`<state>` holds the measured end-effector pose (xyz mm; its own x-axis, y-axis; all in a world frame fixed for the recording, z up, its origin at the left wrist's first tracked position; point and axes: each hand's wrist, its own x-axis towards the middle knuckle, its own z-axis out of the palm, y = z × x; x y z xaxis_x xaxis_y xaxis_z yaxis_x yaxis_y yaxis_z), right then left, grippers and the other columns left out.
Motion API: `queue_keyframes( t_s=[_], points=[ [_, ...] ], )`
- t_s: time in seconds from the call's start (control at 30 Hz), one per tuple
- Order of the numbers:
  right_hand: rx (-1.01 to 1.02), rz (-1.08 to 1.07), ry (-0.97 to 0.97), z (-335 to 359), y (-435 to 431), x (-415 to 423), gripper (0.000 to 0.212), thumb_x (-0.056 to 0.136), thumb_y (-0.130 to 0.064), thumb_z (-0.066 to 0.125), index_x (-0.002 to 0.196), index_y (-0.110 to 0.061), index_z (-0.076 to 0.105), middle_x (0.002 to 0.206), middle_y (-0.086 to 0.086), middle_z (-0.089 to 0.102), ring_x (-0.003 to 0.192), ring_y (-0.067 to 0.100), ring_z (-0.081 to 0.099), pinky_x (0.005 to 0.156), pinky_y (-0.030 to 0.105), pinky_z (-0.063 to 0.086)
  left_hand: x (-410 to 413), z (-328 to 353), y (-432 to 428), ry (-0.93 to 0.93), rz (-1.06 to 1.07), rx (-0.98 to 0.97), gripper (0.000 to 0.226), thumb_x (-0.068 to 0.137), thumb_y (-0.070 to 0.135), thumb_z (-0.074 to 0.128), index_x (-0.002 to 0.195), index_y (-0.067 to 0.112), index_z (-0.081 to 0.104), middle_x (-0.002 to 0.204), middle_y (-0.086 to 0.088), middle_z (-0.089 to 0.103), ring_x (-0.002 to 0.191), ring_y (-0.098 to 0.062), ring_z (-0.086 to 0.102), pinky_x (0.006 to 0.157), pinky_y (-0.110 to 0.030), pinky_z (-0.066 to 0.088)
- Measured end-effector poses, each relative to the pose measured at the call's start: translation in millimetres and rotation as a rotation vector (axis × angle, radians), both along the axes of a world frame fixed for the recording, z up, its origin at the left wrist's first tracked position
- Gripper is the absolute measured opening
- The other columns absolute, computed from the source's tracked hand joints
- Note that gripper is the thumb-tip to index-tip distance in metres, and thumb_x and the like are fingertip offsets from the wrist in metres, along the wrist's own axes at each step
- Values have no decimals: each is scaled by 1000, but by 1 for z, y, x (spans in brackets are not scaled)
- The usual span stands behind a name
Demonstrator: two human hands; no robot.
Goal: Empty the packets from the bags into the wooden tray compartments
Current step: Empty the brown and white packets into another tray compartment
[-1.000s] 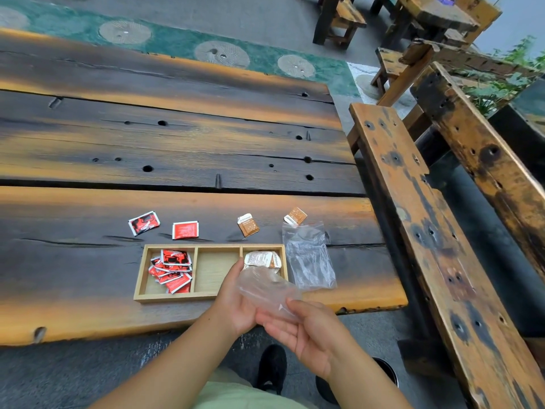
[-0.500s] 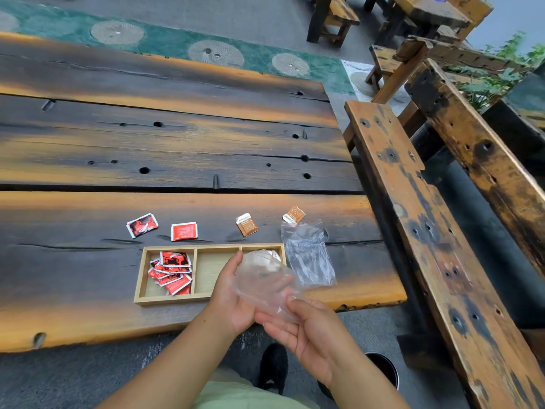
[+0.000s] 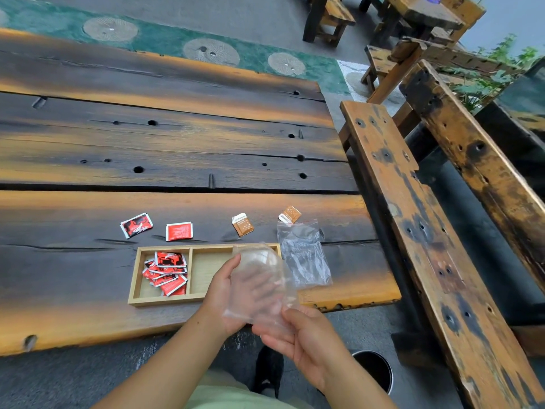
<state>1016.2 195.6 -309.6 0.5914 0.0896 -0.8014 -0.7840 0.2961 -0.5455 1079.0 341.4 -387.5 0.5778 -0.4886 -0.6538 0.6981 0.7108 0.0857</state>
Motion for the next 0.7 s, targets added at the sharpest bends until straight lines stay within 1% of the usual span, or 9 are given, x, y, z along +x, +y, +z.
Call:
queue_keyframes(
  t_s=[0.07, 0.13, 0.2, 0.37, 0.43, 0.5, 0.57, 0.63, 0.7],
  points=[
    [-58, 6, -35, -2, -5, 0, 26, 106, -8, 41, 121, 3, 58, 100, 24, 77, 87, 30, 78, 66, 30, 63, 7, 7, -3, -57, -30, 64, 50, 84, 42, 64, 117, 4, 62, 122, -22, 63, 112, -40, 62, 90, -55, 54],
    [-142, 27, -85, -5, -12, 2, 25, 106, -9, 41, 118, -1, 61, 98, 18, 78, 85, 26, 78, 68, 29, 62, 14, 15, -8, -130, -72, 142, 33, 88, 30, 64, 114, 9, 64, 119, -22, 66, 110, -39, 64, 90, -55, 54],
    [-251, 47, -142, -9, -21, 5, 25, 105, -10, 42, 113, -6, 66, 98, 12, 79, 86, 22, 77, 70, 30, 62, 22, 18, -12, -186, -127, 225, 34, 88, 17, 68, 120, 6, 63, 120, -22, 68, 110, -38, 66, 94, -58, 51],
    [-302, 42, -140, -30, -47, 11, 17, 98, -15, 58, 106, -14, 72, 109, 9, 76, 100, 24, 74, 81, 39, 63, 38, 23, -34, -201, -96, 355, 36, 88, -6, 61, 123, 2, 62, 97, -21, 74, 81, -33, 74, 65, -44, 60],
    [-305, 33, -152, -41, -65, 22, 14, 94, -24, 65, 102, -16, 73, 108, 11, 76, 103, 30, 72, 85, 44, 61, 45, 23, -49, -229, -100, 397, 37, 89, -11, 57, 121, 5, 64, 104, -23, 74, 83, -33, 74, 64, -43, 60],
    [-324, 26, -183, -52, -91, 41, 17, 93, -30, 66, 95, -14, 70, 101, 13, 76, 96, 32, 73, 79, 43, 62, 54, 21, -67, -254, -111, 480, 36, 89, -11, 56, 120, 5, 64, 108, -23, 73, 86, -33, 74, 65, -43, 61],
    [-334, 25, -202, -61, -119, 66, 13, 96, -21, 63, 91, -10, 66, 90, 10, 74, 83, 26, 71, 70, 36, 58, 57, 19, -88, -247, -128, 551, 35, 91, -10, 55, 120, 6, 63, 109, -23, 72, 90, -35, 73, 72, -48, 61],
    [-340, 94, -236, -73, -146, 91, 12, 95, -13, 63, 83, -10, 64, 81, 11, 66, 75, 26, 63, 71, 40, 52, 63, 17, -110, -229, -151, 612, 31, 91, -10, 56, 116, 5, 64, 108, -23, 73, 92, -36, 72, 79, -50, 60],
    [-387, 198, -272, -90, -166, 117, 21, 92, -10, 64, 73, -13, 60, 67, 10, 60, 64, 24, 55, 66, 40, 45, 73, 10, -127, -235, -170, 718, 26, 90, -8, 59, 114, 2, 64, 104, -23, 73, 87, -35, 73, 76, -48, 61]
  ],
)
